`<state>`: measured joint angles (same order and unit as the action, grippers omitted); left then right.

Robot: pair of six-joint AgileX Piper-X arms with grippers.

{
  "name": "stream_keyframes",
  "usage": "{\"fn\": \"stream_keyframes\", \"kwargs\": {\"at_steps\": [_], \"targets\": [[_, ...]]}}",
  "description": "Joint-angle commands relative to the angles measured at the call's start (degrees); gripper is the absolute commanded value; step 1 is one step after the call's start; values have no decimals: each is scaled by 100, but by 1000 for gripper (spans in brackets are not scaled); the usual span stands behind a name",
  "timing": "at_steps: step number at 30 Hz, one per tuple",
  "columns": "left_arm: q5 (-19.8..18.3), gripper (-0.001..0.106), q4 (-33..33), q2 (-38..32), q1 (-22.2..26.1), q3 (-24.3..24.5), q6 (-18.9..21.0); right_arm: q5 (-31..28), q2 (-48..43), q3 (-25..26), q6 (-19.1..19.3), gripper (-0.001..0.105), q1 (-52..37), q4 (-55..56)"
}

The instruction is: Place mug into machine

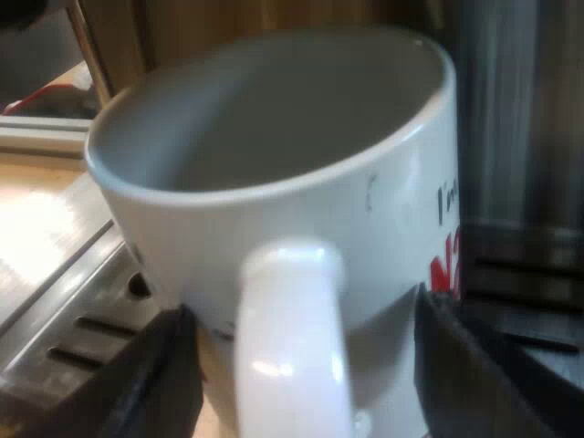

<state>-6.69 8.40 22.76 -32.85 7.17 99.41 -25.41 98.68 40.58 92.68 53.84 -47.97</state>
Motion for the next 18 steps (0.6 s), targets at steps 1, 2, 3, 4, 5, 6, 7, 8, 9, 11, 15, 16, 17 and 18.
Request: {"fn": "stream_keyframes", "kwargs": {"at_steps": [1,2,3,4,5,6,7,8,9,11,15,16,17,18], "targets": [[46,87,-147,-17,-46,21,106,82,107,214,52,54,-103,84],[46,87,-147,-17,-46,21,106,93,131,235,52,54,-106,79],[46,87,-147,-17,-46,21,106,111,166,299,52,54,-122,71],[46,87,-147,-17,-46,21,106,137,183,345,52,54,-129,69],[46,87,-147,-17,-46,21,106,180,213,399,52,54,-123,69],[46,87,-147,-17,-46,21,106,252,249,454,66,54,-123,69],[46,87,-147,-17,-46,21,106,309,286,527,116,54,-123,69],[46,87,-147,-17,-46,21,106,344,319,556,158,54,-123,69],[46,87,-147,-17,-46,21,106,344,351,612,214,54,-123,69],[46,87,-147,-17,-46,21,106,343,399,684,258,54,-148,69],[46,87,-147,-17,-46,21,106,201,401,691,259,54,-165,69],[46,87,-147,-17,-46,21,106,193,380,680,259,54,-155,85],[46,87,-147,-17,-46,21,106,187,357,670,259,54,-152,100],[46,87,-147,-17,-46,21,106,152,318,640,210,54,-152,172]]}}
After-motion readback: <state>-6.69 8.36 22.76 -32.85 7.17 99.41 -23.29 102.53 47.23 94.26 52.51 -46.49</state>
